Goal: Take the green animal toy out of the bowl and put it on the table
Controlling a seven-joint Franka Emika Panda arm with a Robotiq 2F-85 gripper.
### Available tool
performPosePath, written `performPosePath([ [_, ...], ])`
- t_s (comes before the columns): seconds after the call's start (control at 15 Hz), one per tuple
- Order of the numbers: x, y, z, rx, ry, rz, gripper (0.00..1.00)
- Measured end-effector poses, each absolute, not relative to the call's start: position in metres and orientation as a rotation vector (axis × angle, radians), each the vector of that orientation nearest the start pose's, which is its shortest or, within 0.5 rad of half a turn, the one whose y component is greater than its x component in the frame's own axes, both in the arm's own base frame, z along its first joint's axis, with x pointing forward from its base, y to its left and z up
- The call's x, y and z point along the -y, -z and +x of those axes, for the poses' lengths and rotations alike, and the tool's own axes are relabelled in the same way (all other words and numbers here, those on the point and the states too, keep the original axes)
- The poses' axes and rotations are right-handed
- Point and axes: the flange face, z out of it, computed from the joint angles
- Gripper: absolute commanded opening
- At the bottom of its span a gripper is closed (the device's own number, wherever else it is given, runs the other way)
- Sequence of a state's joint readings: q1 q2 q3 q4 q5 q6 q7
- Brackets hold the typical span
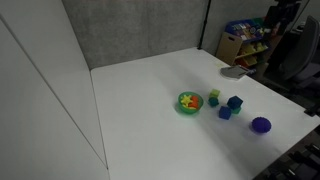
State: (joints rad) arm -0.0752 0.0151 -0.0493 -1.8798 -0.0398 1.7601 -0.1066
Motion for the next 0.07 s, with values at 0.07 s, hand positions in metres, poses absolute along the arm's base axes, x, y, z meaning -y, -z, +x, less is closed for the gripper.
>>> performPosePath([
  [0.07,0.0716,-0.4851,0.5423,-0.011,-0.224,-3.158,1.00],
])
